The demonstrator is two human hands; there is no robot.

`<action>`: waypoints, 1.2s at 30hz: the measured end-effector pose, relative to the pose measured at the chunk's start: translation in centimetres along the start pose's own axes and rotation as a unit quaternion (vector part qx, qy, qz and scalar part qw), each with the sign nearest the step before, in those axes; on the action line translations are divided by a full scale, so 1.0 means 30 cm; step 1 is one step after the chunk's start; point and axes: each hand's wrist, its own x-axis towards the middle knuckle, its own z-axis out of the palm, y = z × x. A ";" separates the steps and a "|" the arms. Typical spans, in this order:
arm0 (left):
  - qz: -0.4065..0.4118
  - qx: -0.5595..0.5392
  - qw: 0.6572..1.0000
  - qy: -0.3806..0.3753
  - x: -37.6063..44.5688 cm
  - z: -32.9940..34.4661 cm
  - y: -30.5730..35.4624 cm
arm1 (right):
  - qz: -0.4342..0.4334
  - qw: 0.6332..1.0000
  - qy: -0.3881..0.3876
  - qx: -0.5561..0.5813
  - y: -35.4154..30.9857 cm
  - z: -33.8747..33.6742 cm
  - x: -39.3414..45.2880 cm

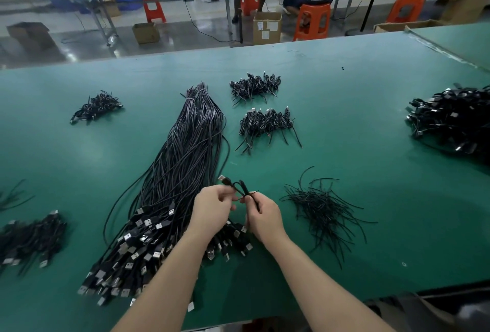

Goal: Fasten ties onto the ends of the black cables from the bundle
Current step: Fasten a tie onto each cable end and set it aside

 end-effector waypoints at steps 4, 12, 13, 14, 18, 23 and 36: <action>0.247 0.239 0.928 0.141 -0.029 -0.022 -0.037 | 0.072 0.994 -0.062 0.054 -0.005 -0.020 0.020; 0.425 0.421 0.795 0.101 0.008 -0.039 -0.014 | 0.098 0.975 -0.181 0.087 -0.019 -0.082 0.043; 0.426 0.428 0.791 0.096 0.011 -0.039 -0.007 | 0.098 0.974 -0.189 0.083 -0.022 -0.081 0.044; 0.428 0.431 0.789 0.091 0.015 -0.039 -0.002 | 0.099 0.972 -0.195 0.082 -0.025 -0.082 0.045; 0.468 0.460 0.753 0.055 0.037 -0.047 -0.006 | 0.105 0.968 -0.212 0.085 -0.036 -0.089 0.043; 0.458 0.421 0.783 0.022 0.039 -0.052 -0.017 | 0.101 0.965 -0.233 0.059 -0.046 -0.096 0.044; 0.290 0.315 0.903 -0.029 0.027 -0.026 0.003 | 0.063 0.965 -0.255 -0.001 -0.057 -0.083 0.020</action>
